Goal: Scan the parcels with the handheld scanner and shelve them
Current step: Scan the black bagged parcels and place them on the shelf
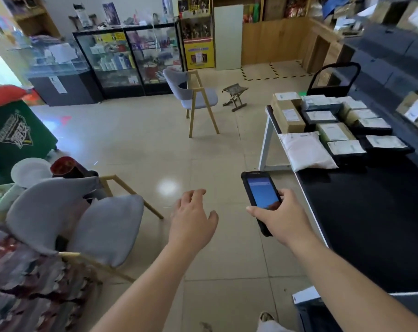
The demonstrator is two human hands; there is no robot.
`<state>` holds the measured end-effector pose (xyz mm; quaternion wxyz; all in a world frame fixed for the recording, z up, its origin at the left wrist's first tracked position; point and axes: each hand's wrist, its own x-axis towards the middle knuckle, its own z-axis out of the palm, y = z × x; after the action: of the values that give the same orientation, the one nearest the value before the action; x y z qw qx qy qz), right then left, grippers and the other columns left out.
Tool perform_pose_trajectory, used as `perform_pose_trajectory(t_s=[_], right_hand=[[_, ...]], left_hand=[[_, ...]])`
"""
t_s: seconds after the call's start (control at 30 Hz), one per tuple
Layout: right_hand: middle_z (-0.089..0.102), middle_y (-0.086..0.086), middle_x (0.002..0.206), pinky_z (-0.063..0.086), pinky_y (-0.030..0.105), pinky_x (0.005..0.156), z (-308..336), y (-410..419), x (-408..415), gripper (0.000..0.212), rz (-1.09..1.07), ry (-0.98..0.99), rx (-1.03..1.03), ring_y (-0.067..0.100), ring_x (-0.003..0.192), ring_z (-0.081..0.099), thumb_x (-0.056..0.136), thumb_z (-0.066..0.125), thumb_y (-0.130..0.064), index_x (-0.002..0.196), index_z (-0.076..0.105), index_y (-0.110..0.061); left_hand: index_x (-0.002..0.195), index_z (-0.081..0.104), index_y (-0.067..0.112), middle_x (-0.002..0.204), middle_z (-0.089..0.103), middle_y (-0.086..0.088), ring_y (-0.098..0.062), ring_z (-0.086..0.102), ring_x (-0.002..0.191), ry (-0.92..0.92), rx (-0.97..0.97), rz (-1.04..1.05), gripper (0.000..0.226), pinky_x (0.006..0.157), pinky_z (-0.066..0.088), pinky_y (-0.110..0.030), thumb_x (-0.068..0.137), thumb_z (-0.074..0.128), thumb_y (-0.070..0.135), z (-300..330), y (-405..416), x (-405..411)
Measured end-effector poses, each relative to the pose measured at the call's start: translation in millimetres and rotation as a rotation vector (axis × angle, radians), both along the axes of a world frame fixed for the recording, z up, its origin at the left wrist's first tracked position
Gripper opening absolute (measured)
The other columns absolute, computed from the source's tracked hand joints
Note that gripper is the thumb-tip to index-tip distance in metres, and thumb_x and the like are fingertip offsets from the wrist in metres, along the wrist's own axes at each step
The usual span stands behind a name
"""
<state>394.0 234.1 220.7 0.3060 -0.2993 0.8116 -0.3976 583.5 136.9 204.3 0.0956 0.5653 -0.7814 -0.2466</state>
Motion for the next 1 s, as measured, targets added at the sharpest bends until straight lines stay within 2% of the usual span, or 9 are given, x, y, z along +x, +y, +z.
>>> perform_pose_trajectory(t_s=[0.2, 0.37, 0.5, 0.6, 0.67, 0.87, 0.93, 1.0], right_hand=[[0.062, -0.005, 0.100, 0.059, 0.041, 0.083, -11, -102, -65, 0.079, 0.006, 0.002, -0.022, 0.012, 0.091, 0.064, 0.070, 0.092, -0.049, 0.130, 0.049, -0.023], [0.061, -0.004, 0.099, 0.055, 0.036, 0.077, -2, -185, -127, 0.081, 0.072, 0.027, -0.037, 0.012, 0.089, 0.062, 0.071, 0.091, -0.051, 0.133, 0.049, -0.020], [0.059, -0.007, 0.101, 0.054, 0.038, 0.084, 5, -244, -168, 0.092, 0.131, 0.067, -0.048, 0.009, 0.092, 0.060, 0.072, 0.090, -0.052, 0.144, 0.043, -0.020], [0.058, -0.010, 0.102, 0.057, 0.046, 0.091, 4, -279, -191, 0.098, 0.134, 0.076, -0.035, 0.014, 0.096, 0.061, 0.070, 0.089, -0.056, 0.147, 0.041, -0.020], [0.059, -0.009, 0.103, 0.058, 0.047, 0.092, 0, -301, -205, 0.098, 0.126, 0.066, -0.032, 0.015, 0.097, 0.062, 0.068, 0.089, -0.057, 0.146, 0.041, -0.022], [0.059, -0.006, 0.103, 0.056, 0.038, 0.083, -5, -370, -247, 0.088, 0.064, 0.086, -0.019, 0.009, 0.092, 0.060, 0.072, 0.090, -0.050, 0.142, 0.044, -0.021], [0.056, -0.008, 0.102, 0.052, 0.030, 0.075, -6, -394, -261, 0.089, 0.034, 0.091, -0.011, 0.004, 0.090, 0.056, 0.075, 0.090, -0.048, 0.144, 0.042, -0.020], [0.054, -0.010, 0.102, 0.049, 0.029, 0.075, -8, -417, -276, 0.090, -0.017, 0.081, -0.001, 0.003, 0.088, 0.054, 0.075, 0.090, -0.047, 0.144, 0.041, -0.018]], left_hand=[[0.158, 0.035, 0.029, 0.160, 0.035, 0.002, -0.024, 0.032, 0.148, 0.044, -0.020, 0.004, 0.064, 0.122, 0.032, -0.041, 0.099, 0.058, 0.039, -2, -101, -69], [0.158, 0.034, 0.030, 0.161, 0.034, 0.003, -0.024, 0.031, 0.149, 0.059, 0.000, 0.053, 0.065, 0.122, 0.033, -0.044, 0.098, 0.058, 0.039, 13, -172, -129], [0.158, 0.034, 0.030, 0.161, 0.034, 0.003, -0.025, 0.031, 0.149, 0.075, -0.008, 0.080, 0.066, 0.121, 0.034, -0.044, 0.098, 0.059, 0.038, 19, -224, -168], [0.158, 0.034, 0.030, 0.161, 0.034, 0.003, -0.025, 0.031, 0.149, 0.073, 0.007, 0.077, 0.066, 0.121, 0.034, -0.043, 0.098, 0.059, 0.039, 19, -257, -190], [0.159, 0.034, 0.030, 0.161, 0.035, 0.002, -0.025, 0.031, 0.148, 0.059, 0.014, 0.060, 0.066, 0.121, 0.033, -0.042, 0.098, 0.059, 0.039, 17, -281, -206], [0.159, 0.032, 0.030, 0.162, 0.035, 0.003, -0.024, 0.033, 0.148, 0.039, -0.002, -0.028, 0.066, 0.121, 0.033, -0.041, 0.099, 0.058, 0.041, 11, -371, -258], [0.159, 0.032, 0.030, 0.163, 0.035, 0.004, -0.023, 0.034, 0.148, 0.035, -0.002, -0.061, 0.067, 0.120, 0.036, -0.041, 0.099, 0.059, 0.041, 9, -404, -278], [0.160, 0.031, 0.032, 0.163, 0.034, 0.004, -0.023, 0.034, 0.149, 0.036, 0.011, -0.102, 0.067, 0.120, 0.037, -0.042, 0.099, 0.060, 0.041, 8, -436, -298]])
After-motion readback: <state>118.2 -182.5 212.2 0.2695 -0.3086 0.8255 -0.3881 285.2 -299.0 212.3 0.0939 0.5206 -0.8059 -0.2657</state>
